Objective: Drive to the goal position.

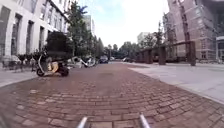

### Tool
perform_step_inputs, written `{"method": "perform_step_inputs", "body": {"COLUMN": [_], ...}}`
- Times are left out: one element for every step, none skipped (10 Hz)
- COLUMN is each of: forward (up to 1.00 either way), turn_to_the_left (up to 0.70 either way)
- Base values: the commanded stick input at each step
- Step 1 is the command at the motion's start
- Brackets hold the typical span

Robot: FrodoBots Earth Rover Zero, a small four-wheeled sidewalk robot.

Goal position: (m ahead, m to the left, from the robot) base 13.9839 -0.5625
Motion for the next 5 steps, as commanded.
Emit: {"method": "perform_step_inputs", "body": {"forward": [0.70,0.70,0.70,0.70,0.70], "turn_to_the_left": [0.00,0.00,0.00,0.00,0.00]}}
